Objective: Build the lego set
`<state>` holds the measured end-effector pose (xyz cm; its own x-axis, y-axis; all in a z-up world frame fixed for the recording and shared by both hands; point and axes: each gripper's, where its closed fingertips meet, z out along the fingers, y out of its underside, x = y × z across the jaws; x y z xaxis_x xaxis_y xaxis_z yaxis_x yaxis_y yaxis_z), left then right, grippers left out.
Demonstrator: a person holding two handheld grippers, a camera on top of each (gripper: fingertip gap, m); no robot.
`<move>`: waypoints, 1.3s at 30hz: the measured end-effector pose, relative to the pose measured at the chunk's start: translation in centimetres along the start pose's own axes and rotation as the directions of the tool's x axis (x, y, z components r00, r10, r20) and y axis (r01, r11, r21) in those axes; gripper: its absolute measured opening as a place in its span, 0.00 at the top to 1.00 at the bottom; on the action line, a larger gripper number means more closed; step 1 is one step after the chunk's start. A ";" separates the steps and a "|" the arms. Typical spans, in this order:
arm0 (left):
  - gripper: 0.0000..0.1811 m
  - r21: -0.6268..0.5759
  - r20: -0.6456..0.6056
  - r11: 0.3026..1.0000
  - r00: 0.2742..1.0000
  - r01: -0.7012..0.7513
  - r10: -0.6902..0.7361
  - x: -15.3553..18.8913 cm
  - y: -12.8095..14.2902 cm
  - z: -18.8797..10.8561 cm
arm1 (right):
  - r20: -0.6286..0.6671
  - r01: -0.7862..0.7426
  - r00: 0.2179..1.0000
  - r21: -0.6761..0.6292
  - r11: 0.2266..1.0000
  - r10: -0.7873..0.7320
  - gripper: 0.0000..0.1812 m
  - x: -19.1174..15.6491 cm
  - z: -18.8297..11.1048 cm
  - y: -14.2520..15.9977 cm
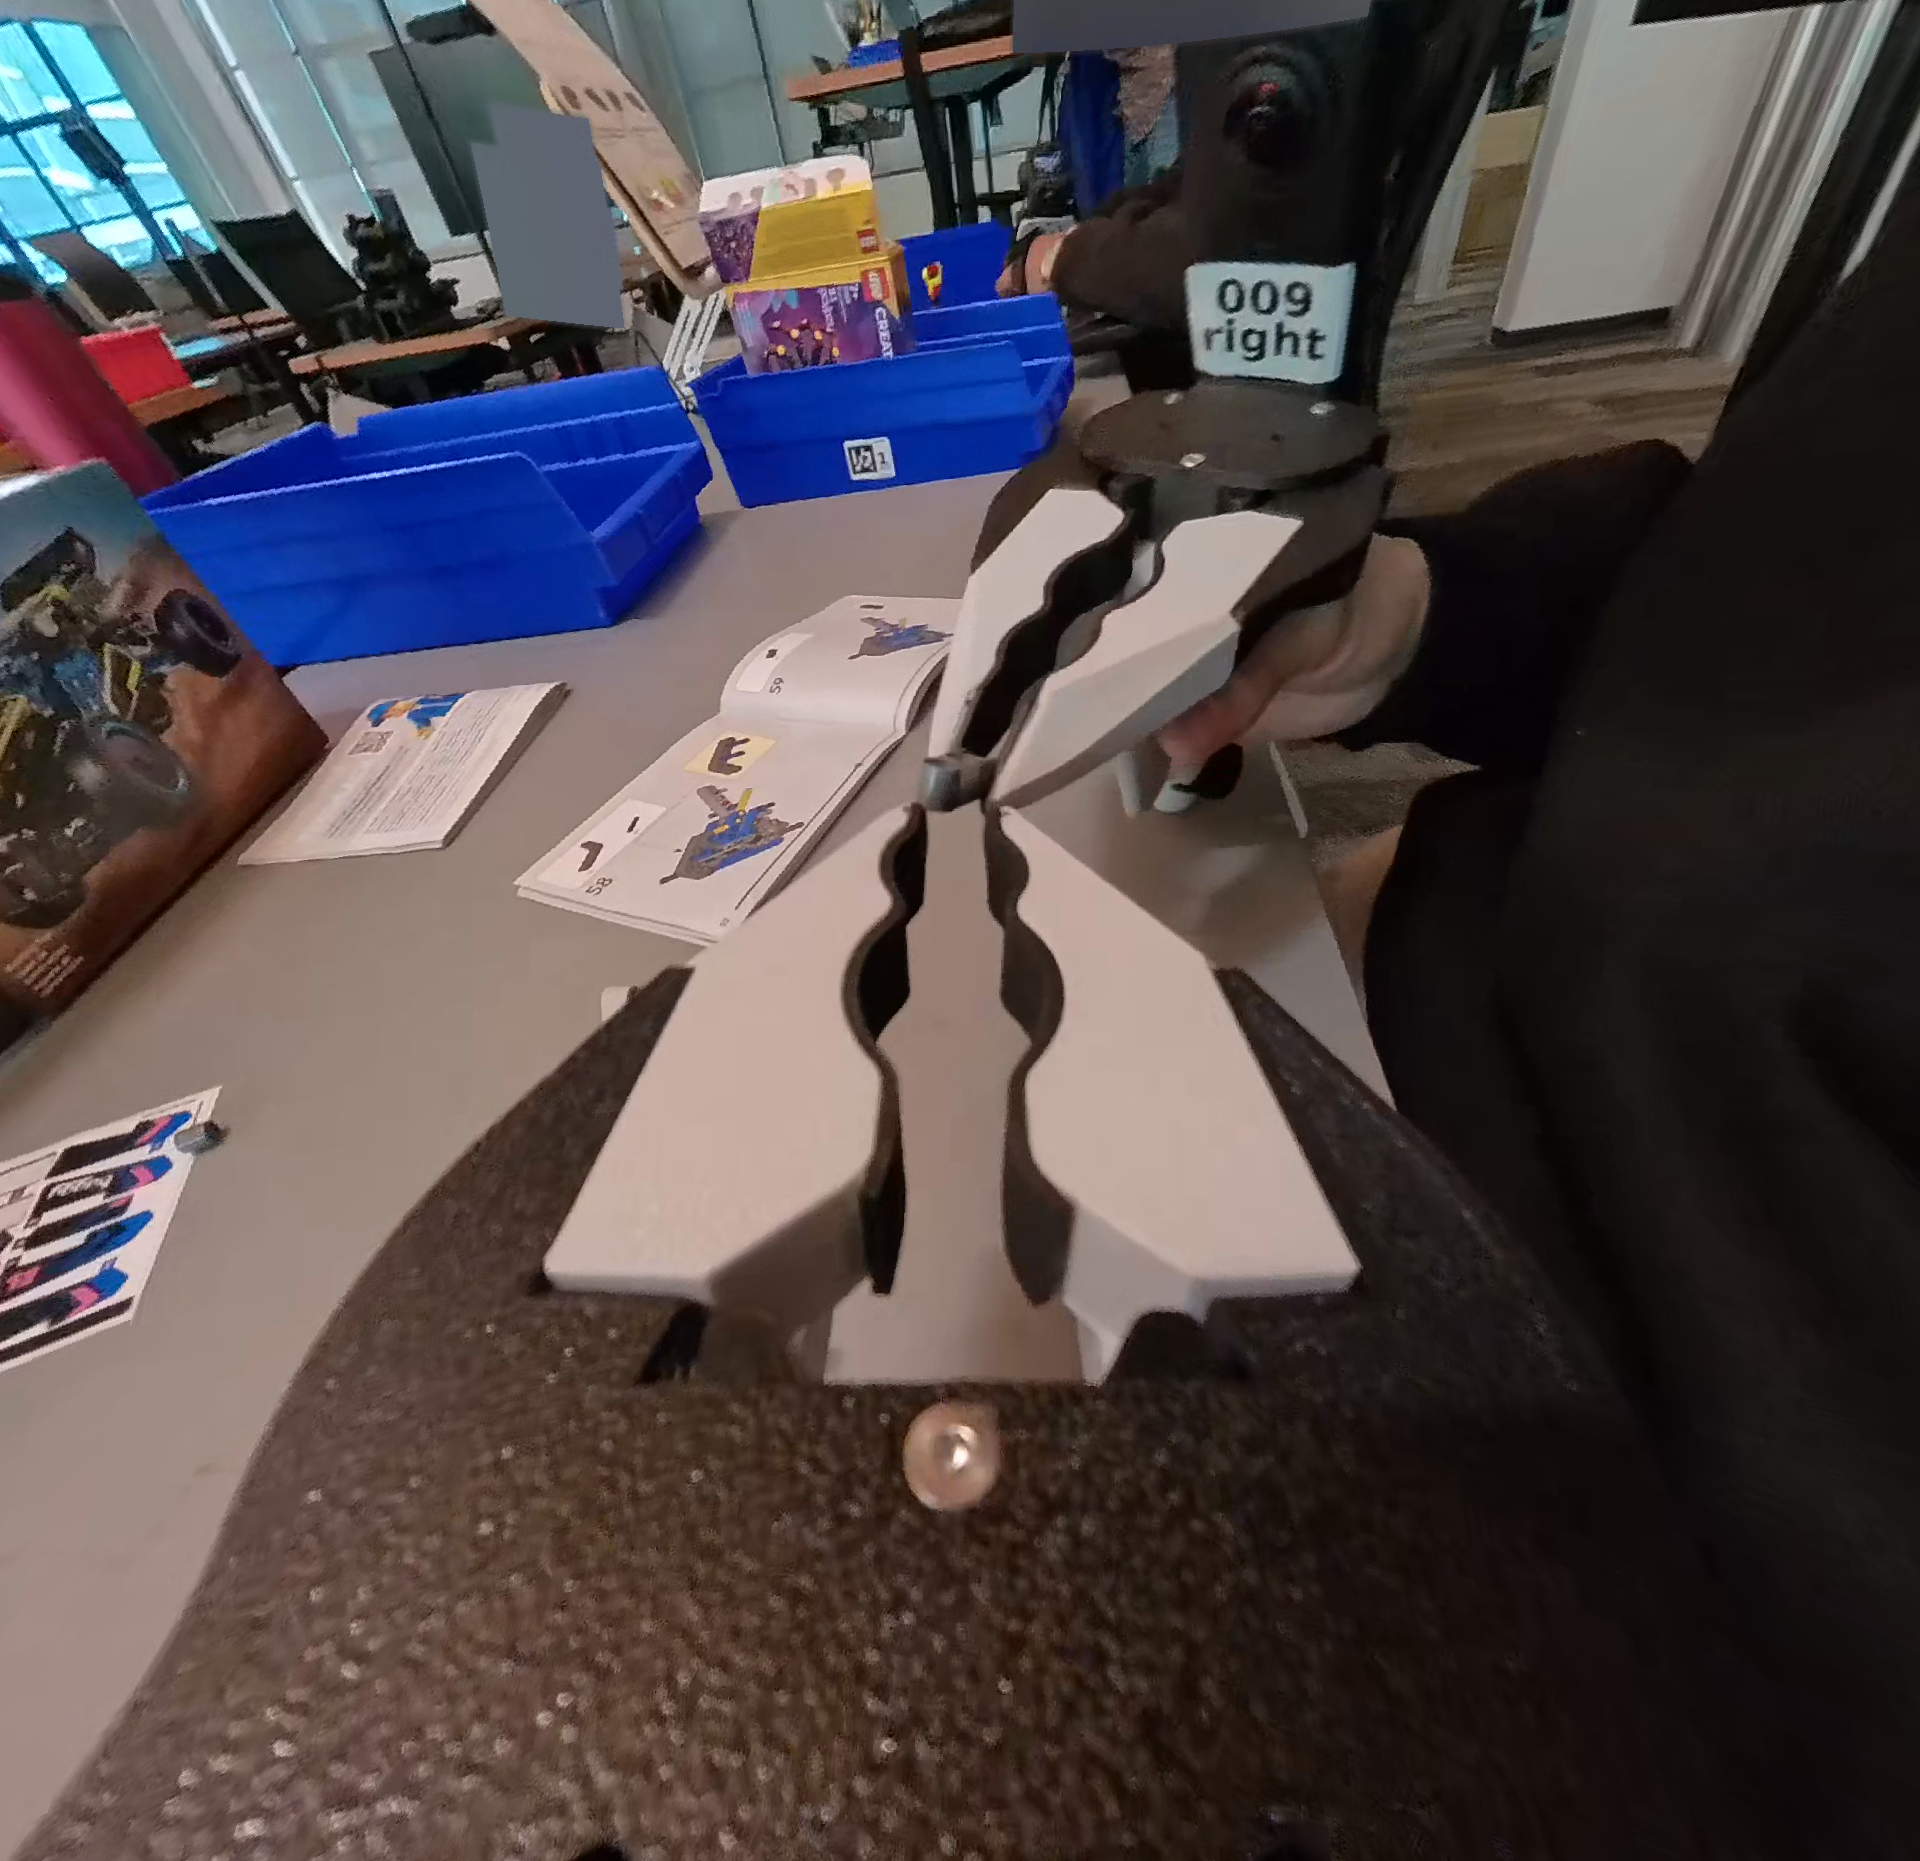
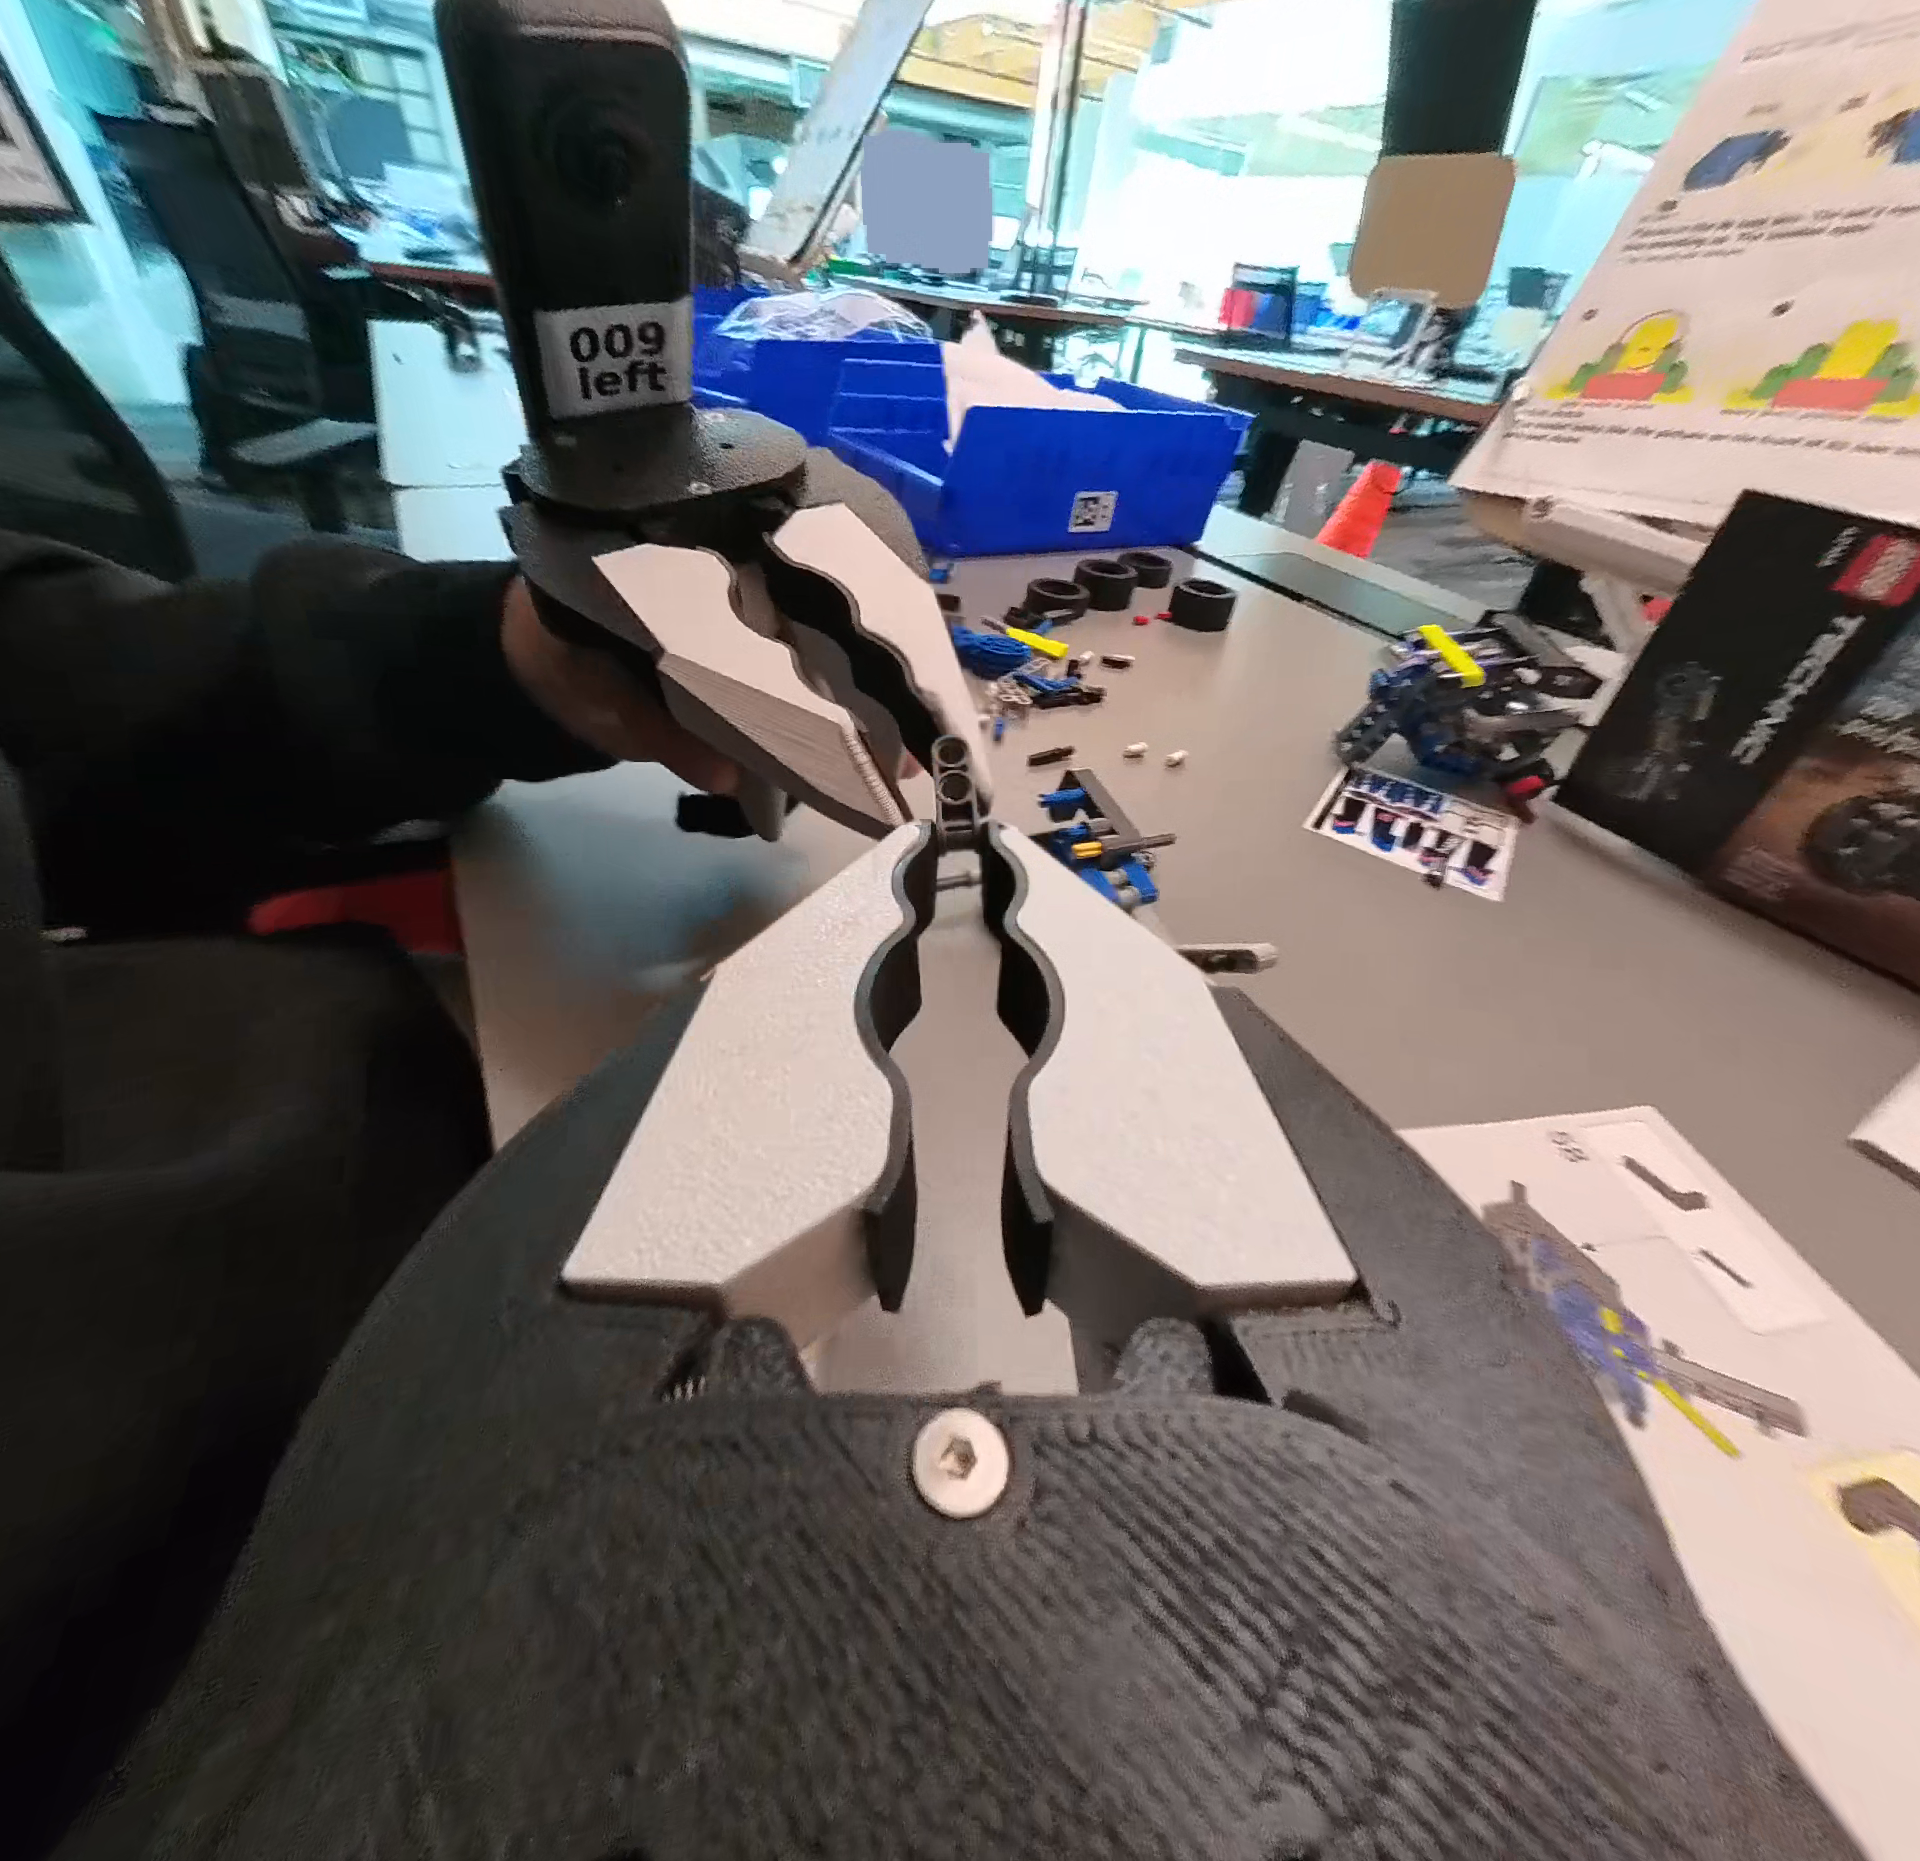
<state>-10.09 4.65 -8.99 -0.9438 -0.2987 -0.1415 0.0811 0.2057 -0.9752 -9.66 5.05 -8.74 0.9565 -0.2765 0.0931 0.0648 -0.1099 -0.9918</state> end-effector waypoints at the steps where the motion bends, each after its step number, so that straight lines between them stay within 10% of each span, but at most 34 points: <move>1: 0.95 0.014 -0.008 1.000 1.000 -0.003 0.003 0.1 -0.2 -0.2 | 0.021 -0.014 1.000 0.009 1.000 0.014 0.96 -0.3 0.1 -0.1; 12: 0.90 0.007 0.072 0.962 0.960 0.272 -0.272 -1.8 1.0 -1.9 | -0.178 0.135 0.975 -0.008 0.991 -0.134 0.97 1.3 1.6 -0.3; 22: 0.91 0.219 0.016 0.640 0.653 0.736 -0.757 -2.6 0.1 -2.2 | -0.321 0.447 0.822 -0.149 0.882 -0.471 0.97 1.7 3.8 -0.2; 39: 0.96 0.323 -0.019 0.364 0.391 0.873 -0.920 -3.8 1.8 -2.5 | -0.253 0.796 0.341 -0.435 0.421 -0.905 0.97 1.5 4.8 0.7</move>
<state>-7.13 8.48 -9.77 -0.4496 -0.2885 0.8454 -0.6911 -0.4872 -0.5338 -6.80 9.14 -9.73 0.1951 -0.2367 0.9518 0.6650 -0.6814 -0.3058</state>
